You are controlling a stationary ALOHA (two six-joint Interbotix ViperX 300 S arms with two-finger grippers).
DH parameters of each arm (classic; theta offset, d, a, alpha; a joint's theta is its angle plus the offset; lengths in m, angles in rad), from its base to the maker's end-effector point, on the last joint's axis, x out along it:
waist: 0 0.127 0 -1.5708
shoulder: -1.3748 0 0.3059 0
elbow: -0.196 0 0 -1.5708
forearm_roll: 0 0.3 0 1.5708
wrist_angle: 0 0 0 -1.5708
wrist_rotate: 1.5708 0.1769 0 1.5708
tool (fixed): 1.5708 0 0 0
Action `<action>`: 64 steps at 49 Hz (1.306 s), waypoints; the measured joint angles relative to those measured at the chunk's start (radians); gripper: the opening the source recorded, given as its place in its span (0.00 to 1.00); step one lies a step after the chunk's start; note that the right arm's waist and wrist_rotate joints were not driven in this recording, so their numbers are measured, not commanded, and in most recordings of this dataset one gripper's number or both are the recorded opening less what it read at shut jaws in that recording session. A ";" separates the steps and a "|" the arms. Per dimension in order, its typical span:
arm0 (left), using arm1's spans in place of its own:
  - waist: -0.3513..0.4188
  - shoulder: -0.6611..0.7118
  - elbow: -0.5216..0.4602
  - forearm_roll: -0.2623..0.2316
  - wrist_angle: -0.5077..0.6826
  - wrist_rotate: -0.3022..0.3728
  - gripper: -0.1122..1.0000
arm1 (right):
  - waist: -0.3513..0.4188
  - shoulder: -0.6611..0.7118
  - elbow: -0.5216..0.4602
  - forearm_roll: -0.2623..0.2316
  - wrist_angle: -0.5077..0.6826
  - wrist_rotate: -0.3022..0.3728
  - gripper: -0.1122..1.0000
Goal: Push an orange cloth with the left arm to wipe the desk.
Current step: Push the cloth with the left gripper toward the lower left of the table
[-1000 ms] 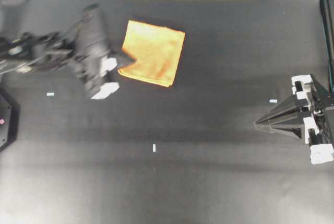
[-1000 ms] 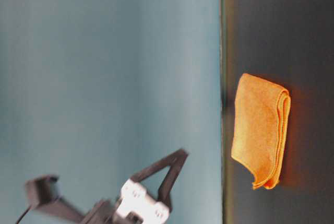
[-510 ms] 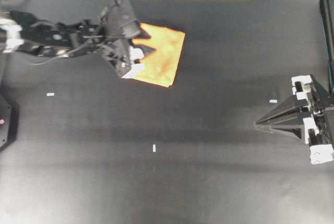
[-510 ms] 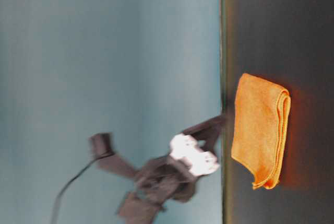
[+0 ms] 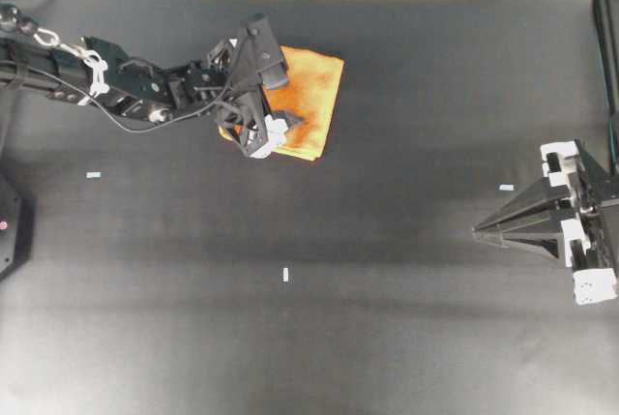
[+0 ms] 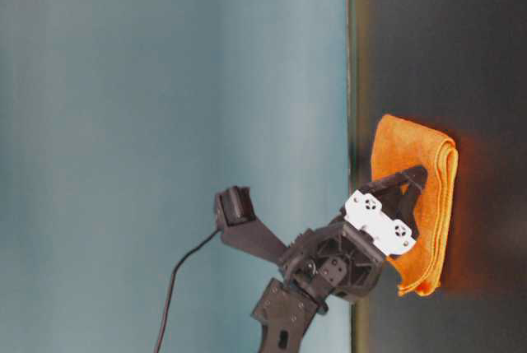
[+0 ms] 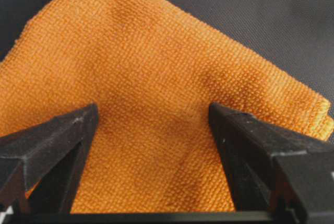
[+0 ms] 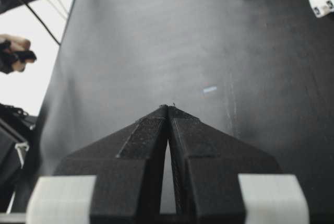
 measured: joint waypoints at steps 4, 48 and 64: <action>-0.003 -0.002 0.026 0.000 -0.003 -0.015 0.85 | -0.002 0.002 0.000 0.000 0.000 0.000 0.10; -0.390 -0.195 0.351 0.000 -0.003 -0.175 0.85 | -0.002 -0.008 0.008 0.002 0.000 0.000 0.10; -0.574 -0.216 0.356 -0.002 0.023 -0.175 0.85 | 0.000 -0.008 0.008 0.009 0.000 0.002 0.10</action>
